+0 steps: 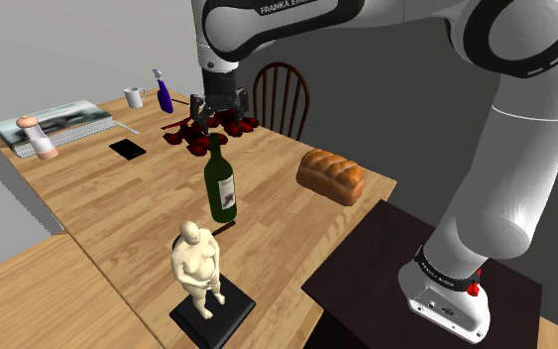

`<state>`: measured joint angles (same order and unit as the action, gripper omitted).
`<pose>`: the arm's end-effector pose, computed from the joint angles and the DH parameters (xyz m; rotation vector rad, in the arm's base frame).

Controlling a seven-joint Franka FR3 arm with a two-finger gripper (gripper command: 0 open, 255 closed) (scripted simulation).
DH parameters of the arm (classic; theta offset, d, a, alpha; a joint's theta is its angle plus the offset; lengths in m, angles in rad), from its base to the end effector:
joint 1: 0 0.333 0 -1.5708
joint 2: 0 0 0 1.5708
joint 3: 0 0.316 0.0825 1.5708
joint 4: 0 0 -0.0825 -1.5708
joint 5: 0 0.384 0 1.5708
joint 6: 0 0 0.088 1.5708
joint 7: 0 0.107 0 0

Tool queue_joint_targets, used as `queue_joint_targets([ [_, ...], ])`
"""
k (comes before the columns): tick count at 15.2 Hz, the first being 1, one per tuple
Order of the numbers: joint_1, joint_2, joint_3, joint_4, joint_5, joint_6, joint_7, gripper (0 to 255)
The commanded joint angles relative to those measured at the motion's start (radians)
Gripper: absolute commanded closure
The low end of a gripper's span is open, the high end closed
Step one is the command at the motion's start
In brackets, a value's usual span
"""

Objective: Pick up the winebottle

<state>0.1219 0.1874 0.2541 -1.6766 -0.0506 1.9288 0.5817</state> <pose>0.5866 0.2166 0.4984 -3.0936 0.3035 -0.0989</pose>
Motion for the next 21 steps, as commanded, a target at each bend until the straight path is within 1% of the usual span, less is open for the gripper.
queue_joint_targets([
  [1, 0.020, 0.091, 0.005, 0.100, -0.022, -0.017, 0.030, 0],
  [8, 0.020, 0.105, 0.001, 0.025, -0.027, 0.071, 0.034, 0],
  [10, 0.020, 0.106, 0.001, 0.019, -0.028, 0.079, 0.034, 0],
  [11, 0.021, 0.107, 0.002, 0.020, -0.028, 0.078, 0.036, 255],
  [20, 0.020, 0.106, 0.001, 0.019, -0.028, 0.078, 0.034, 255],
  [21, 0.020, 0.103, 0.002, 0.029, -0.027, 0.066, 0.034, 255],
])
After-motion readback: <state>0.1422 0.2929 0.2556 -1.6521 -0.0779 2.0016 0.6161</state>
